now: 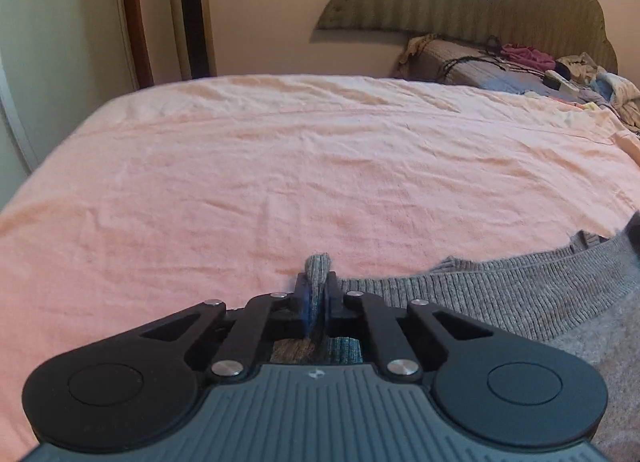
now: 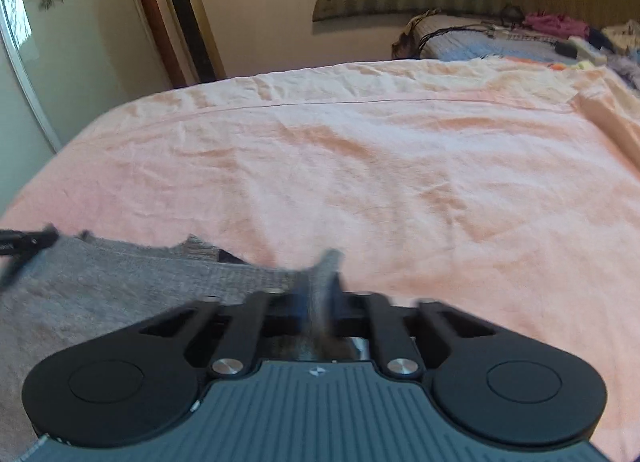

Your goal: Fold small clothes

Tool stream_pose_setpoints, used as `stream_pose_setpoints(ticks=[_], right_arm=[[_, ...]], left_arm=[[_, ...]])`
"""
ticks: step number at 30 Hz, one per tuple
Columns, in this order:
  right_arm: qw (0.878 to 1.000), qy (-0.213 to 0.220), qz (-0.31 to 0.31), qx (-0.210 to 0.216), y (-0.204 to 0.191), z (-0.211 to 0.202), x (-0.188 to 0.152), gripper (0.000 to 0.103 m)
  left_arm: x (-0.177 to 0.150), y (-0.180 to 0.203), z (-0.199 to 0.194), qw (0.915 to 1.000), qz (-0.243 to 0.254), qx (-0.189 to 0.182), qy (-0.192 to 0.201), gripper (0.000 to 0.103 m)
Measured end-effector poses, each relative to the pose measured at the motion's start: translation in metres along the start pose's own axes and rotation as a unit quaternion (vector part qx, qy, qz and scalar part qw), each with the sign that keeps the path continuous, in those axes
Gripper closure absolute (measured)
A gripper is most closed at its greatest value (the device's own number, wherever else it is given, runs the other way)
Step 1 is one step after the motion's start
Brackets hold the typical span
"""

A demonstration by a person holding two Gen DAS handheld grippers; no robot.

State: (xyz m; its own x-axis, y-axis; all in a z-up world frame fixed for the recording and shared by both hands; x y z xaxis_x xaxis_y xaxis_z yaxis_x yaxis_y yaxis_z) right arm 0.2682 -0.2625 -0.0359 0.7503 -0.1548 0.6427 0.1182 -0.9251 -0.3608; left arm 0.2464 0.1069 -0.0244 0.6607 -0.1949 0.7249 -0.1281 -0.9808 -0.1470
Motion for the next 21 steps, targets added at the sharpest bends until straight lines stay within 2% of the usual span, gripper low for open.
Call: stream_pose_setpoints(ticks=[1, 3, 4, 7, 9, 10, 11, 13, 15, 16, 18, 19, 20, 21], right_arm=[[1.0, 0.02, 0.001, 0.008, -0.004, -0.006, 0.005, 0.093], [0.998, 0.054, 0.008, 0.022, -0.01, -0.019, 0.016, 0.093], [0.998, 0.056, 0.017, 0.028, -0.01, -0.019, 0.018, 0.093], [0.999, 0.034, 0.007, -0.009, 0.0, 0.001, 0.009, 0.093], [0.999, 0.034, 0.018, -0.014, 0.004, 0.006, 0.001, 0.091], [0.999, 0.04, 0.029, -0.012, 0.004, 0.002, 0.001, 0.084], [0.998, 0.042, 0.043, -0.015, 0.006, -0.003, 0.002, 0.061], [0.995, 0.083, 0.05, -0.026, 0.001, -0.025, 0.009, 0.034], [0.992, 0.123, 0.023, -0.023, -0.015, -0.045, 0.013, 0.034], [0.992, 0.121, 0.014, -0.012, -0.026, -0.047, 0.012, 0.034], [0.995, 0.1, -0.002, 0.0, -0.041, -0.036, 0.006, 0.034], [0.996, 0.084, -0.012, -0.008, -0.044, -0.025, 0.001, 0.034], [0.997, 0.064, -0.018, -0.028, -0.043, -0.011, -0.004, 0.034], [0.998, 0.048, -0.017, -0.046, -0.037, 0.0, -0.01, 0.034]], left_arm=[[-0.001, -0.007, -0.005, 0.9999, -0.009, 0.011, 0.005, 0.098], [-0.01, -0.017, -0.002, 0.9997, -0.02, 0.011, -0.009, 0.098], [-0.018, -0.02, 0.004, 0.9995, -0.017, 0.017, -0.022, 0.097], [-0.021, -0.021, -0.004, 0.9996, -0.018, 0.022, -0.002, 0.093], [-0.018, -0.024, -0.016, 0.999, -0.021, 0.04, 0.002, 0.091], [-0.014, -0.025, -0.026, 0.9984, -0.022, 0.052, 0.01, 0.091], [-0.009, -0.023, -0.037, 0.998, -0.024, 0.052, 0.028, 0.091], [0.001, -0.009, -0.055, 0.997, -0.029, 0.029, 0.065, 0.089], [0.005, 0.015, -0.054, 0.9977, -0.021, 0.005, 0.065, 0.071], [0.005, 0.027, -0.047, 0.9984, -0.011, -0.003, 0.056, 0.069], [-0.002, 0.042, -0.028, 0.9996, 0.001, -0.002, 0.029, 0.068], [-0.01, 0.042, -0.015, 1.0, -0.007, 0.001, 0.002, 0.068], [-0.016, 0.039, -0.008, 0.9998, -0.018, 0.002, -0.004, 0.064], [-0.019, 0.034, -0.009, 0.9997, -0.02, 0.004, 0.016, 0.053]])
Point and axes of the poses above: each gripper's, at about its wrist camera, not at the fingertips, and z roughly the way its jaws point, y to its right, x to its top, the point moved 9 cm from there along z, roughly the way its jaws point, and after that the axes turned 10 degrees about z, right-handed, at the moved point
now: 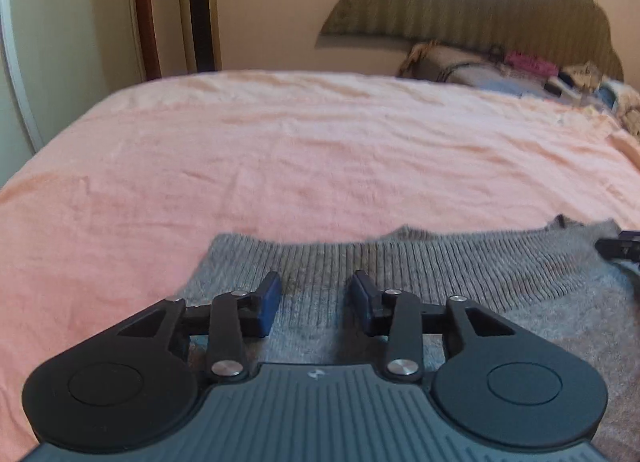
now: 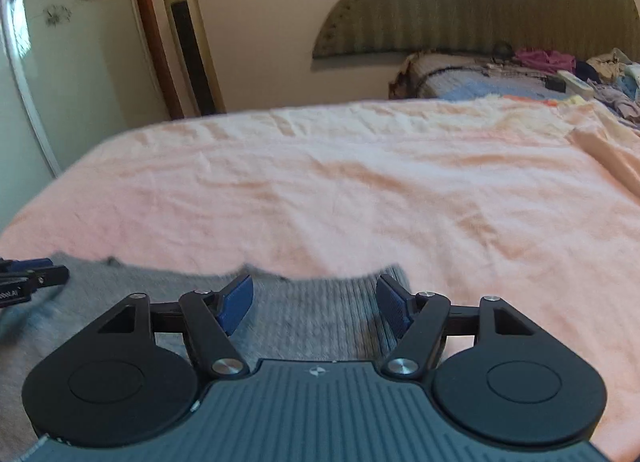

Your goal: Fold small clothes

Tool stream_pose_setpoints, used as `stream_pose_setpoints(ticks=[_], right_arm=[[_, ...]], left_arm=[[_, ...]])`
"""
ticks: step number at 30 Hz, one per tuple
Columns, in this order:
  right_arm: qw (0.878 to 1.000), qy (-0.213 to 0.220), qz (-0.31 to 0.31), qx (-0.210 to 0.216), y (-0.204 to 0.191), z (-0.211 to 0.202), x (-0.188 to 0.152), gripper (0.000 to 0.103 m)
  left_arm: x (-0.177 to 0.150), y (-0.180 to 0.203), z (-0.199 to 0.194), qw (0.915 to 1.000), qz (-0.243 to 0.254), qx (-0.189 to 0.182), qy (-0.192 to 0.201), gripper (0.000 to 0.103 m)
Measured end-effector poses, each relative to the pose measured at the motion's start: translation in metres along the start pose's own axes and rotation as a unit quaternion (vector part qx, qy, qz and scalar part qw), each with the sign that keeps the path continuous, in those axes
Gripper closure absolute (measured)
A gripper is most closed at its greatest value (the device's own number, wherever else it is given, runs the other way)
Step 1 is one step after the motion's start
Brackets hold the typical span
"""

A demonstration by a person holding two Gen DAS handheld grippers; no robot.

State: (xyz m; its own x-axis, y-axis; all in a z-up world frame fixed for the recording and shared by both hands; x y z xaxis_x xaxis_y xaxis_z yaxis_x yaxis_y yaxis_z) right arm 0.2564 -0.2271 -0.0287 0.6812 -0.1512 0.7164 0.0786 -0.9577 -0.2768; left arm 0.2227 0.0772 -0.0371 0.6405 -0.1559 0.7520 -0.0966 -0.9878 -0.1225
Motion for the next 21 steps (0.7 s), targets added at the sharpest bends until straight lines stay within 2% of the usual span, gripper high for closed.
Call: stream_pose_setpoints(ticks=[1, 2, 3, 6, 8, 9, 10, 12, 13, 14, 15, 16, 17, 19, 21], right_arm=[[1.0, -0.011, -0.001, -0.017, 0.007, 0.01, -0.008, 0.031], [1.0, 0.016, -0.017, -0.01, 0.008, 0.009, -0.011, 0.028], [1.0, 0.016, -0.005, -0.002, 0.012, 0.009, -0.011, 0.028], [1.0, 0.019, 0.006, 0.004, 0.014, 0.012, -0.011, 0.026], [1.0, 0.01, -0.025, -0.011, 0.006, 0.017, -0.015, 0.019], [0.999, 0.006, -0.038, -0.02, 0.002, 0.017, -0.016, 0.017], [0.999, 0.008, -0.039, -0.033, 0.0, 0.012, -0.016, 0.018], [0.999, 0.021, -0.01, -0.043, -0.003, -0.013, -0.016, 0.017], [0.999, 0.032, 0.002, -0.008, -0.01, -0.032, -0.019, 0.016], [0.999, 0.037, 0.005, 0.029, -0.018, -0.047, -0.023, 0.011], [0.998, 0.038, 0.001, 0.047, -0.025, -0.057, -0.03, 0.008], [0.998, 0.035, -0.012, 0.048, -0.03, -0.062, -0.037, 0.004], [0.999, 0.025, -0.03, 0.038, -0.033, -0.061, -0.046, 0.004], [0.999, -0.004, -0.054, 0.0, -0.026, -0.045, -0.065, 0.004], [0.998, 0.012, -0.053, 0.012, -0.02, -0.042, -0.072, 0.0]], left_arm=[[-0.006, -0.003, -0.001, 0.9999, 0.014, 0.008, 0.006, 0.047], [-0.01, -0.007, -0.002, 0.9999, 0.011, 0.007, 0.009, 0.042], [-0.01, -0.012, -0.002, 1.0, -0.004, 0.0, 0.009, 0.039], [-0.008, -0.011, 0.002, 0.9998, 0.004, 0.019, 0.002, 0.034], [-0.007, -0.01, -0.003, 0.999, 0.014, 0.043, -0.004, 0.031], [-0.007, -0.01, -0.01, 0.9982, 0.015, 0.058, -0.006, 0.032], [-0.009, -0.009, -0.022, 0.9983, 0.012, 0.057, -0.006, 0.032], [-0.017, -0.003, -0.047, 0.9997, 0.0, 0.023, 0.007, 0.031], [-0.022, 0.003, -0.057, 1.0, 0.0, 0.004, 0.009, 0.03], [-0.028, 0.008, -0.061, 1.0, 0.005, -0.005, 0.004, 0.028], [-0.034, 0.012, -0.061, 0.9999, 0.014, -0.006, -0.004, 0.028], [-0.04, 0.015, -0.057, 0.9996, 0.029, 0.001, -0.006, 0.026], [-0.043, 0.013, -0.054, 0.9995, 0.03, 0.004, 0.007, 0.022], [-0.043, 0.004, -0.047, 1.0, 0.003, -0.003, 0.001, 0.017], [-0.039, 0.0, -0.049, 0.9998, 0.006, 0.014, -0.013, 0.016]])
Point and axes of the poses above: each gripper's, at about its wrist camera, not at the fingertips, and z roughly the way its jaws point, y to its right, x to its top, the point moved 9 cm from there along z, roughly the way its jaws point, and after that the axes turned 10 degrees about z, right-handed, at the moved point
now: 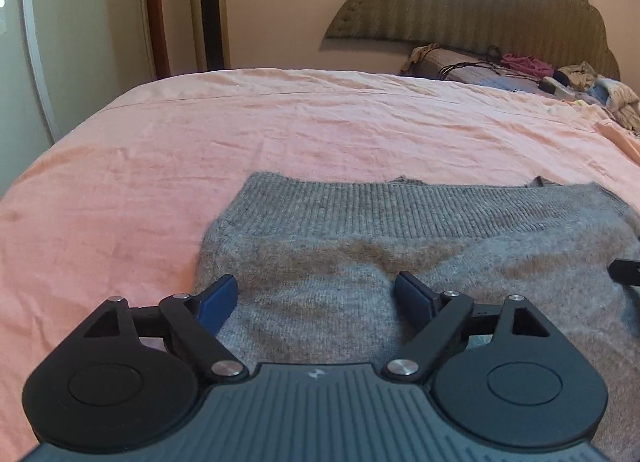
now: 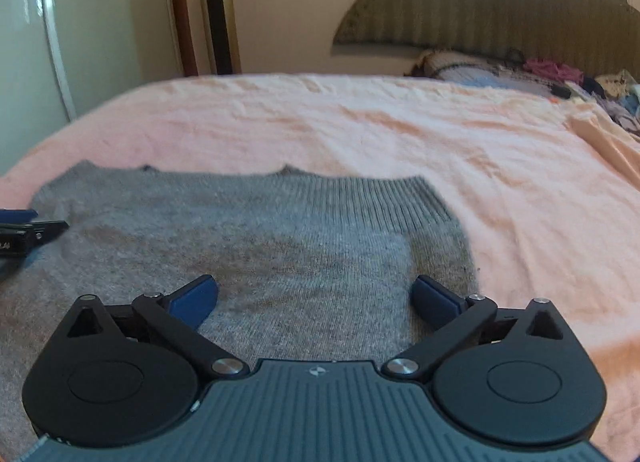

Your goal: Fold small clothes

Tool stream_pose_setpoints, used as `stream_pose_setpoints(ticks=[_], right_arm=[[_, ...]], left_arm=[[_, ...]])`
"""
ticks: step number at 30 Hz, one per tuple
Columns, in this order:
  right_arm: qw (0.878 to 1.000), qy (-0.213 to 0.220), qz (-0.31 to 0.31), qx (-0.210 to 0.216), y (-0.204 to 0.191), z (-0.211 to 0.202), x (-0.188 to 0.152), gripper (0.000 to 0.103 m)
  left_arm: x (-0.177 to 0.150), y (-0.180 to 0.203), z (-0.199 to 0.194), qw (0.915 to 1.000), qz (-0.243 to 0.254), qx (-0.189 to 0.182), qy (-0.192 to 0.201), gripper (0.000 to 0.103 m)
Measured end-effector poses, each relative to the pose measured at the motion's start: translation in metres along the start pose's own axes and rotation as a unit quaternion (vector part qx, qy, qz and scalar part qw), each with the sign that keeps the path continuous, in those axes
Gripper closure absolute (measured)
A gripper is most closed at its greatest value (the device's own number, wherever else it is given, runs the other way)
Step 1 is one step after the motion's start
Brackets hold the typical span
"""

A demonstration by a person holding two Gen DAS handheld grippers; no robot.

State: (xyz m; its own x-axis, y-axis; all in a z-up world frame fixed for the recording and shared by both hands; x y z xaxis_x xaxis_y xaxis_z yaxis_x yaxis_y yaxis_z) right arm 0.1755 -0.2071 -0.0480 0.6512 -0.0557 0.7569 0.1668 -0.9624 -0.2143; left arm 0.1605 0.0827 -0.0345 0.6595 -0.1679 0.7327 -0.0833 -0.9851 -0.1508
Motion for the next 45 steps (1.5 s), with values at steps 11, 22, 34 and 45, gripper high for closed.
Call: stream_pose_setpoints(ticks=[11, 22, 34, 45], right_arm=[[1.0, 0.009, -0.018, -0.005, -0.017, -0.032, -0.031, 0.0], [0.999, 0.019, -0.014, -0.042, -0.024, -0.039, -0.038, 0.0], [0.999, 0.018, -0.011, -0.039, -0.021, -0.037, -0.037, 0.0], [0.993, 0.04, 0.113, 0.025, 0.012, -0.128, -0.049, 0.0]], left_arm=[[-0.042, 0.028, -0.047, 0.9985, 0.007, -0.043, 0.032, 0.012], [-0.063, 0.048, -0.074, 0.9989, 0.03, -0.035, 0.008, 0.006], [-0.079, 0.046, -0.081, 0.9994, 0.017, -0.026, 0.014, 0.0], [-0.117, -0.024, -0.154, 0.9705, -0.225, -0.083, 0.025, 0.0]])
Point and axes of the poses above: each gripper's, at about its wrist camera, not at the fingertips, and z roughly the way its jaws point, y to its right, x to its top, the point moved 9 cm from there along z, roughly the way its jaws point, and after that the axes turned 10 degrees about z, right-handed, at the moved point
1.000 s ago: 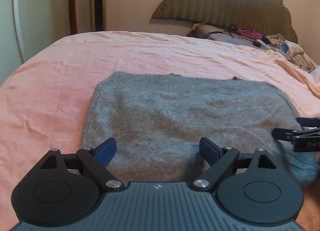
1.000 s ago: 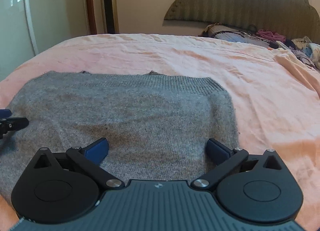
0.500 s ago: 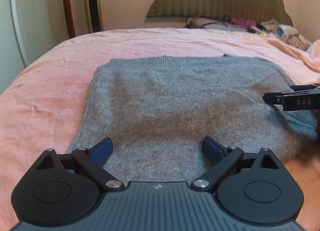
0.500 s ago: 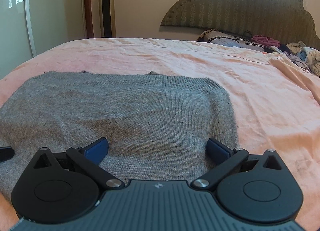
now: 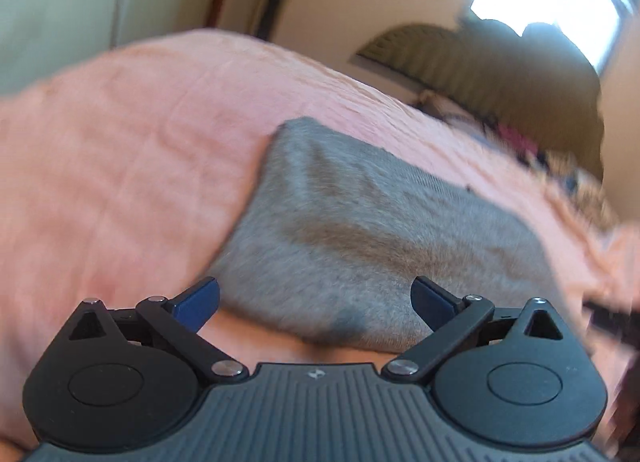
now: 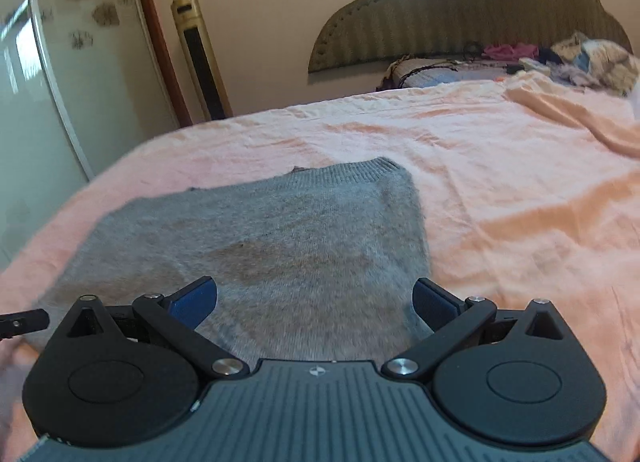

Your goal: Fold small clothes

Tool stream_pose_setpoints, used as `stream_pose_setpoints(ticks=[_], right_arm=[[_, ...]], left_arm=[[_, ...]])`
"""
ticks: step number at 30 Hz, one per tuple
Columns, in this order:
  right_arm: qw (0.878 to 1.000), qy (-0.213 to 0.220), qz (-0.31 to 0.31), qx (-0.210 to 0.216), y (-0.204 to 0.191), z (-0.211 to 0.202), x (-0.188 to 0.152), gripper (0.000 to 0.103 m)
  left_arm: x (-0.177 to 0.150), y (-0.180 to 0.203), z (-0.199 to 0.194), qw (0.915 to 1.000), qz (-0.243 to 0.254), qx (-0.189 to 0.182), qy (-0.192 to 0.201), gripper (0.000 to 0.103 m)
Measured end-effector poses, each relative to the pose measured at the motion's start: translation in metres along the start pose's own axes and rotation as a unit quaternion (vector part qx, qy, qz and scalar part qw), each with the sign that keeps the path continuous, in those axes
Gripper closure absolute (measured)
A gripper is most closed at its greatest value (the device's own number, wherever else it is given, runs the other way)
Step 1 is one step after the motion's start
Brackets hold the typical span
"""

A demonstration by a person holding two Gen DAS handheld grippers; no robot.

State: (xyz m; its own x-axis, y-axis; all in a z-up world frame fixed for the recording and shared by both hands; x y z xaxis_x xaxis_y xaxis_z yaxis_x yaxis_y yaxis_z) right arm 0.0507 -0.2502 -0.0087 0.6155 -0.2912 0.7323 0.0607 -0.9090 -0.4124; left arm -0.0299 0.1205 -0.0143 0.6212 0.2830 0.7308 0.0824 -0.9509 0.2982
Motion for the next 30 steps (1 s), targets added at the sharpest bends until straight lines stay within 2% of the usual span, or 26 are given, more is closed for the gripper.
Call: stream_pose_setpoints(ticks=[2, 6, 9, 10, 13, 14, 16, 17, 18, 20, 21, 22, 23, 24, 25, 30], right_arm=[[0.999, -0.006, 0.051, 0.004, 0.023, -0.025, -0.005, 0.0], [0.99, -0.042, 0.134, -0.008, 0.059, -0.039, -0.021, 0.0], [0.984, -0.062, 0.166, 0.006, 0.058, -0.029, -0.029, 0.0], [0.982, -0.066, 0.178, 0.02, 0.054, -0.026, -0.03, 0.0], [0.968, -0.089, 0.224, 0.07, 0.039, -0.009, -0.031, 0.0], [0.966, -0.085, 0.233, 0.073, 0.036, -0.004, -0.029, 0.0], [0.963, -0.08, 0.246, 0.075, 0.033, 0.006, -0.023, 0.0], [0.959, -0.074, 0.264, 0.078, 0.034, 0.01, -0.02, 0.002], [0.955, -0.074, 0.277, 0.083, 0.034, 0.014, -0.018, 0.006], [0.945, -0.093, 0.301, 0.089, 0.036, 0.024, -0.018, 0.041], [0.942, -0.102, 0.309, 0.082, 0.038, 0.028, -0.02, 0.049], [0.941, -0.105, 0.311, 0.078, 0.04, 0.032, -0.022, 0.063], [0.941, -0.11, 0.311, 0.077, 0.041, 0.034, -0.023, 0.074], [0.941, -0.113, 0.31, 0.073, 0.042, 0.037, -0.025, 0.078], [0.941, -0.114, 0.309, 0.07, 0.043, 0.038, -0.025, 0.086], [0.951, -0.099, 0.278, 0.092, 0.034, 0.024, -0.011, 0.09]], left_arm=[[-0.009, -0.022, -0.007, 0.9958, -0.088, -0.026, -0.008, 0.0], [-0.015, -0.034, -0.007, 0.9789, -0.188, -0.079, -0.003, 0.0], [-0.015, -0.027, 0.007, 0.9453, -0.282, -0.163, -0.018, 0.0], [-0.014, -0.023, 0.012, 0.9386, -0.296, -0.176, -0.02, 0.0], [-0.007, -0.019, 0.023, 0.9407, -0.297, -0.164, -0.008, 0.0], [-0.005, -0.018, 0.027, 0.9417, -0.297, -0.159, -0.007, 0.001], [0.002, -0.016, 0.034, 0.9488, -0.283, -0.14, -0.008, 0.003], [0.003, -0.015, 0.037, 0.9529, -0.273, -0.131, -0.011, 0.017], [0.003, -0.016, 0.041, 0.9566, -0.265, -0.12, -0.019, 0.041], [-0.001, -0.021, 0.049, 0.9629, -0.251, -0.091, -0.038, 0.069], [-0.001, -0.022, 0.051, 0.9639, -0.249, -0.085, -0.043, 0.078], [-0.003, -0.024, 0.052, 0.9647, -0.247, -0.079, -0.048, 0.083], [-0.005, -0.028, 0.053, 0.9662, -0.243, -0.07, -0.052, 0.098], [-0.005, -0.028, 0.054, 0.9676, -0.238, -0.065, -0.055, 0.098], [-0.006, -0.03, 0.05, 0.9687, -0.234, -0.063, -0.053, 0.098], [0.013, -0.019, 0.01, 0.9779, -0.188, -0.091, -0.016, 0.099]])
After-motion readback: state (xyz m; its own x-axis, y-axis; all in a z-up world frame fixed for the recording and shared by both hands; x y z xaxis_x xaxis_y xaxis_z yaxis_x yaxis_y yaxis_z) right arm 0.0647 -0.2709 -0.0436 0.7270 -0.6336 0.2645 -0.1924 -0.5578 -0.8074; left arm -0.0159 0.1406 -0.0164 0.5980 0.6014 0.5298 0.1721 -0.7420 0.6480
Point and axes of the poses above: each gripper's, at about its wrist camera, not at the fingertips, and z roughly the way its jaws point, y to its right, x to its top, the point moved 9 cm from there along z, roughly the way its jaws point, and after that the axes turned 10 degrees about z, right-handed, at the moved point
